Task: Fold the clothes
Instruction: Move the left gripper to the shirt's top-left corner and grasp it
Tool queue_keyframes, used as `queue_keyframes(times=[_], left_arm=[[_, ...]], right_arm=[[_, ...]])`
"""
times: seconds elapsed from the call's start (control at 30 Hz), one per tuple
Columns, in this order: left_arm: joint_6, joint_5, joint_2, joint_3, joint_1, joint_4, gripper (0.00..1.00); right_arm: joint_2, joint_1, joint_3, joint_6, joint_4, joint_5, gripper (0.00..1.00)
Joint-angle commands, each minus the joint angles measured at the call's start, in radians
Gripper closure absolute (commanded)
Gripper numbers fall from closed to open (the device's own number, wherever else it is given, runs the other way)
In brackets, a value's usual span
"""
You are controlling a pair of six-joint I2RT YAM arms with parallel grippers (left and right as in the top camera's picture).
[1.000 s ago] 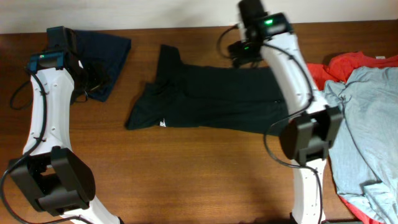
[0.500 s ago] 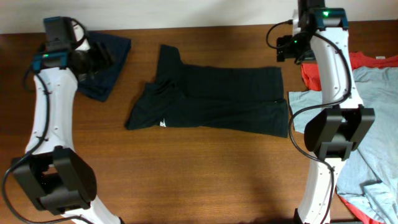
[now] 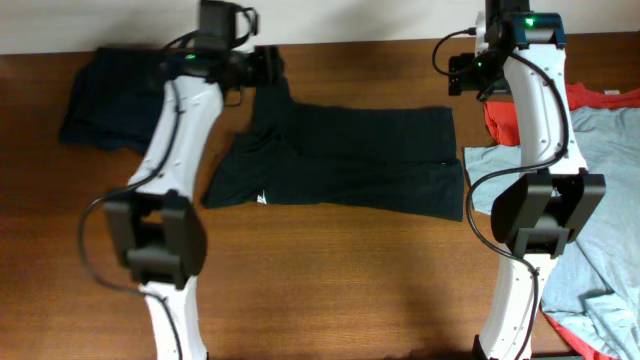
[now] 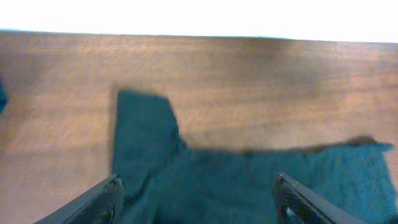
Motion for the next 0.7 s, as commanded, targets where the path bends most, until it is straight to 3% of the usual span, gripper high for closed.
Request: queue_keyframes(times=[0.0, 0.4, 0.67], left_arm=[[0.027, -0.079, 0.082, 0.059, -0.004, 0.039, 0.23], [0.026, -0.185, 0.270, 0.059, 0.018, 0.267, 0.24], [0.026, -0.185, 0.347, 0.059, 0.026, 0.296, 0.26]], right_arm=[[0.037, 0.003, 0.006, 0.012, 0.018, -0.014, 0.15], [0.069, 0.003, 0.006, 0.012, 0.055, -0.018, 0.15], [0.105, 0.003, 0.006, -0.014, 0.097, -0.098, 0.17]])
